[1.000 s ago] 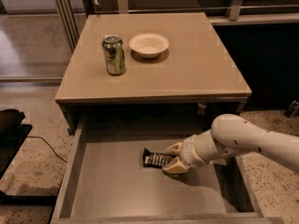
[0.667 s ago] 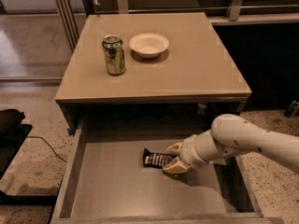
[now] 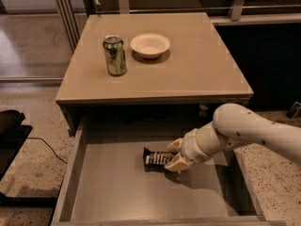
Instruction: Pick rxbar chocolate from top drawer and place on counter
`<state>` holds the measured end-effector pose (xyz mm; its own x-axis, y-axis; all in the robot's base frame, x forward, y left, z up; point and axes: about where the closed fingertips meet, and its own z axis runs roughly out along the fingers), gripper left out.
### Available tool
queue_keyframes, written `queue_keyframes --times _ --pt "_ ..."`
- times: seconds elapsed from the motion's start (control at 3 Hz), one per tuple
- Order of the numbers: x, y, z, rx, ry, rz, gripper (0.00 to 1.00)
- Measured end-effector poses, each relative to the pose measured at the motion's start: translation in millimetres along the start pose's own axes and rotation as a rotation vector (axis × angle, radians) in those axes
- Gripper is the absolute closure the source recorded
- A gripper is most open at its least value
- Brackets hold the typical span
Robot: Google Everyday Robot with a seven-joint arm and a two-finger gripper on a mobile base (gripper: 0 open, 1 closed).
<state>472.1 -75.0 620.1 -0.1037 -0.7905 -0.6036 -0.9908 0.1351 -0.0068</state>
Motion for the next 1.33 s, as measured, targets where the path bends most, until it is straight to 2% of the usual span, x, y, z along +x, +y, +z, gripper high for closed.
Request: queue_keyframes --times 0.33,0.67,1.0,1.33 --pt "-43.9 -3.0 -53.5 0.014 0.001 -0.100 1.00" --pt "-92.1 -6.3 -116.3 0.055 -0.021 -0.197 1.00" --pt "-133.1 -23.7 -197.0 0.134 -0.069 -0.244 1.00" --pt "-132.7 -23.0 -196.1 0.132 -0.068 -0.244 1.00"
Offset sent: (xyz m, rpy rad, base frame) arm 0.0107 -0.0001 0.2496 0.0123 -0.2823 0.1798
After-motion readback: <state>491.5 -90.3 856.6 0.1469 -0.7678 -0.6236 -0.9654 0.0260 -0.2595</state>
